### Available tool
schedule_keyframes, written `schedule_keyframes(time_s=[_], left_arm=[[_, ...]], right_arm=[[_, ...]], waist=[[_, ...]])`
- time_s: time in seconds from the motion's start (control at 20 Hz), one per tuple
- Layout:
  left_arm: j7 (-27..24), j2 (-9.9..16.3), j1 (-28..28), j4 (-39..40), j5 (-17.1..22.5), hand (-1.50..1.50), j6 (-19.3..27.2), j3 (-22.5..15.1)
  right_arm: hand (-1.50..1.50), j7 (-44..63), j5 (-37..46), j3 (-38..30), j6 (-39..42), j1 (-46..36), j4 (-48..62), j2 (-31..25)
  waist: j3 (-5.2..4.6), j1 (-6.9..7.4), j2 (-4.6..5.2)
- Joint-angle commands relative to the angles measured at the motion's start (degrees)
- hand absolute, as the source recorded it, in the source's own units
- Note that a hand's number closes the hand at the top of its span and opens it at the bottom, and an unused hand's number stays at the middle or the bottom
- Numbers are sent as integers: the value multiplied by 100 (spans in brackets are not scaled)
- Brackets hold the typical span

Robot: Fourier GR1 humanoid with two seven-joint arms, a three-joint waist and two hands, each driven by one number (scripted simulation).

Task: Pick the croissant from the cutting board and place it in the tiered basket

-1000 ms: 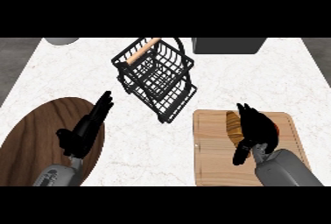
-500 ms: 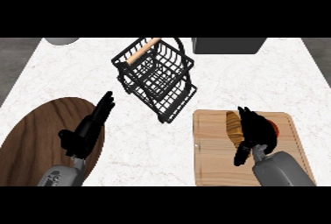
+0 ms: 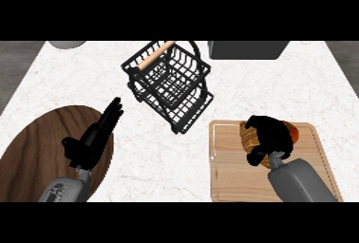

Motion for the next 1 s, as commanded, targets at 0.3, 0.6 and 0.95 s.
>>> schedule_keyframes(time_s=[0.3, 0.6, 0.95], left_arm=[[-199, -58, 278, 22, -192, 0, -305, 342], [-23, -22, 402, -169, -203, 0, -75, 336], [92, -68, 274, -200, -155, 0, -150, 324]], right_arm=[[150, -220, 504, -298, 186, 4, -404, 233], [150, 2103, 1537, 56, -770, 2109, -1780, 641], [150, 2717, 2360, 824, -1485, 2774, -4213, 1321]], waist=[[31, -7, 22], [14, -369, -92], [26, -202, -39]])
